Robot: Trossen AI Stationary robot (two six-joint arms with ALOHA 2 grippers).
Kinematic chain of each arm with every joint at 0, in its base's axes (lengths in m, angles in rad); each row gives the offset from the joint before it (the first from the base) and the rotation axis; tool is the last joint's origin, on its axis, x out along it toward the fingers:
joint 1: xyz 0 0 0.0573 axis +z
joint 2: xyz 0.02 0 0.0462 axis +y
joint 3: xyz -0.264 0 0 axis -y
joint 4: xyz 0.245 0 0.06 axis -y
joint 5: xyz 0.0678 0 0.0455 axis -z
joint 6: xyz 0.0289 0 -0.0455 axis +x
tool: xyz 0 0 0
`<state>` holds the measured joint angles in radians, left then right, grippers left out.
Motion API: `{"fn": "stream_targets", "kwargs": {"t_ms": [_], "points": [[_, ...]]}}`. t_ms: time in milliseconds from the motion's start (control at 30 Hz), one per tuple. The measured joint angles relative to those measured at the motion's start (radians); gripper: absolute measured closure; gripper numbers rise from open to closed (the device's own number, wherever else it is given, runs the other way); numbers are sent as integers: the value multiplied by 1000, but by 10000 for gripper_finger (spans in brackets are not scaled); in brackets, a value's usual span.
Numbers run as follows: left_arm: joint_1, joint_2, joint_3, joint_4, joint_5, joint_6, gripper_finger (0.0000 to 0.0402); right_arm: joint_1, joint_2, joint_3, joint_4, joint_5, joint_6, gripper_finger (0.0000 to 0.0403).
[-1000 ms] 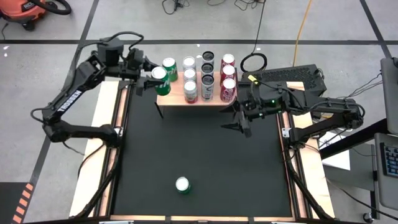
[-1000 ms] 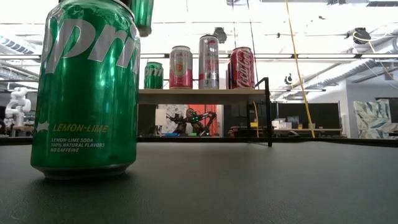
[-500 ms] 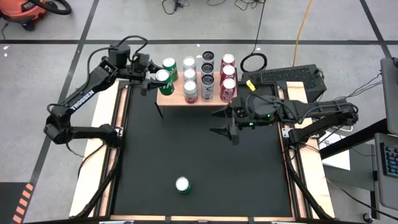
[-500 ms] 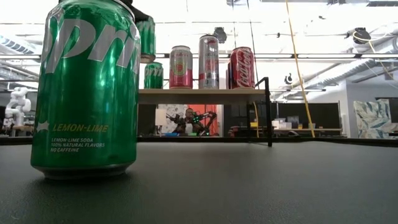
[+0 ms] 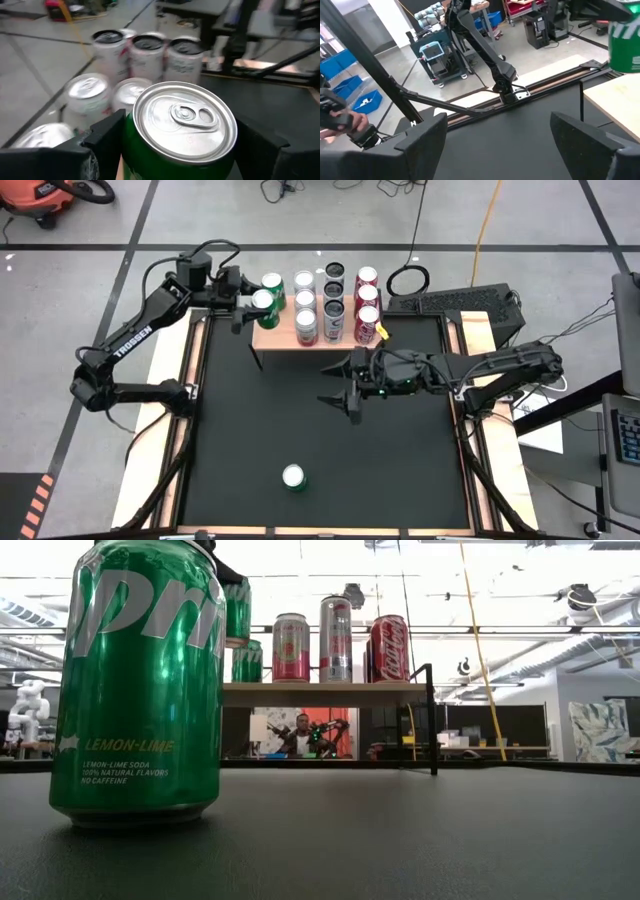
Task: Place canned beverage on shelf
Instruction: Put the top green soda can aligned with the other green soda can on the shelf
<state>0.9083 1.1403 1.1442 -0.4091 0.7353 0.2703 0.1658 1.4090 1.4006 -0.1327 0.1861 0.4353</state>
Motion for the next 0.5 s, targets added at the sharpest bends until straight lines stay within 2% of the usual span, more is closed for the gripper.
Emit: {"fn": "stream_targets", "kwargs": {"t_ms": [100,167,300,500], "points": [[-10,0,0,-1,-87,-1,109,0,-1,0,1,0,-8,71],[-14,0,0,0,-106,-25,108,0,-1,0,1,1,-13,71],[-30,0,0,12,-59,-88,108,0,-1,0,1,1,-14,71],[-25,0,-40,33,3,7,107,0,-1,0,-8,1,-14,71]]}}
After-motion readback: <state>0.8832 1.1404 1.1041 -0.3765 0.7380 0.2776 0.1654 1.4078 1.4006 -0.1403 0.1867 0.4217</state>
